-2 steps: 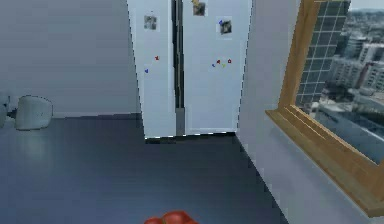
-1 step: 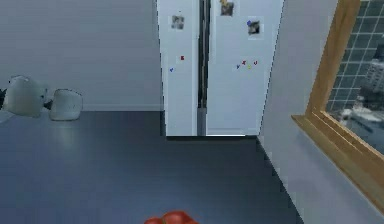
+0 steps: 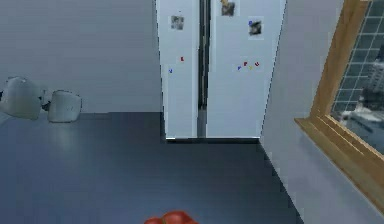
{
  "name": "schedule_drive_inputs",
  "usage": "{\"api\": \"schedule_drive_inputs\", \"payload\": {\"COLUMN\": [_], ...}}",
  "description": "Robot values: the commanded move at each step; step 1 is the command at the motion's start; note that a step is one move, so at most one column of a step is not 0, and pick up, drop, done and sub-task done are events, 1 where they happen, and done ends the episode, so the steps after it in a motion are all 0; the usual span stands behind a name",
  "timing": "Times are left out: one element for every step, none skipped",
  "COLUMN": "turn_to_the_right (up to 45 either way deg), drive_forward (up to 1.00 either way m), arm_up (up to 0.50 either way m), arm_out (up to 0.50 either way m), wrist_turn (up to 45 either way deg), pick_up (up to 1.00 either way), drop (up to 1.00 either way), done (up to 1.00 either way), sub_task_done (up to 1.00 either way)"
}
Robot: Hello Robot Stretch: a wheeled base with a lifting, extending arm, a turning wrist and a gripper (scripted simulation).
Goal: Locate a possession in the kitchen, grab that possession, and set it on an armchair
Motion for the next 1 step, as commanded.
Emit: {"api": "schedule_drive_inputs", "payload": {"turn_to_the_right": [-45.0], "drive_forward": [0.0], "arm_up": [0.0], "arm_out": [0.0], "wrist_turn": [0.0], "pick_up": [0.0], "drop": [0.0], "done": [0.0], "sub_task_done": [0.0]}}
